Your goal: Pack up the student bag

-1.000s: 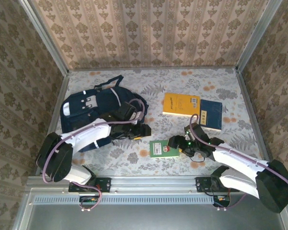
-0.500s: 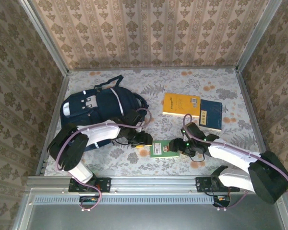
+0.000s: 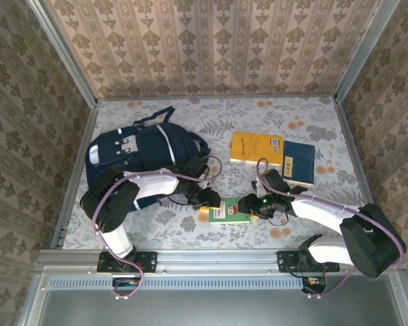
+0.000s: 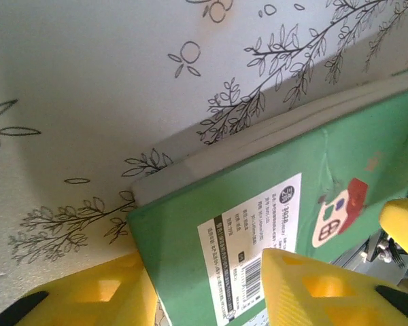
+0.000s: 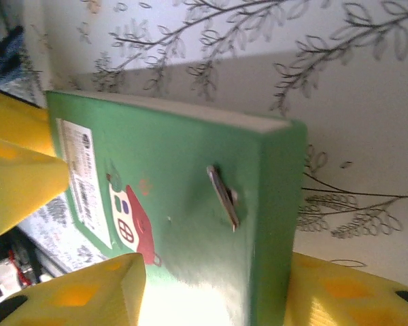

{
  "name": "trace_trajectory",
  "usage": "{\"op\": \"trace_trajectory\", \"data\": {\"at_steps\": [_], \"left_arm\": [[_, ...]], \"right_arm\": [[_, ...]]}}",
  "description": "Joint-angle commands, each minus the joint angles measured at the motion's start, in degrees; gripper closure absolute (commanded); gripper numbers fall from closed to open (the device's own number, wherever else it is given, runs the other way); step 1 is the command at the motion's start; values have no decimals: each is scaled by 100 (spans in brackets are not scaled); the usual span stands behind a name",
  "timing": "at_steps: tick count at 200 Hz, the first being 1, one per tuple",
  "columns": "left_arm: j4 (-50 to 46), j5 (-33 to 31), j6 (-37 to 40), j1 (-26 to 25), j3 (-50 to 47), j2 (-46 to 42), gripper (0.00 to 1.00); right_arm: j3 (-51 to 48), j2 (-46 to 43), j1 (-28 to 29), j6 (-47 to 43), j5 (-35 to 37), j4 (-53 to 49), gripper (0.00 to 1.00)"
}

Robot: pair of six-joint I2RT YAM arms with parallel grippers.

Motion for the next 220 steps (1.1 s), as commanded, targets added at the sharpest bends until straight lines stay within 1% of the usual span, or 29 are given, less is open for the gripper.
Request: {"op": "trace_trajectory", "data": {"at_steps": [1,18,48,72,93,118,147,159,177,192,203,220], "left_arm": [[40,239,221,-76,241,128,60],[48,248,251,-76,244,157,62],[91,256,252,-83,236,201,64],[115,256,254,-85,235,207,65],[137,254,246,-85,235,210,66],[177,256,231,-89,209,175,66],[244,252,196,-94,174,131,67],[265,256,186,-89,165,114,67],[209,244,176,-48,151,27,66],[117,178,176,62,116,-160,61],[77,152,166,191,77,-377,59],[-134,56,248,374,97,-688,54]], "right_arm": [[-7,-56,-54,-1,-569,453,48],[-23,-80,-90,55,-774,616,49],[-77,-17,-126,172,-1053,952,52],[-166,257,-126,434,-1278,1462,53],[-243,582,-109,654,-1309,1881,55],[-277,1072,-36,853,-1285,2318,60],[-327,1259,28,1089,-1157,2750,66],[-321,1269,41,1128,-1091,2806,72],[-311,1098,24,1049,-905,2570,85],[-266,799,-47,864,-761,2119,95],[-266,369,-139,764,-742,1870,98],[-255,-202,-316,590,-831,1544,98]]}}
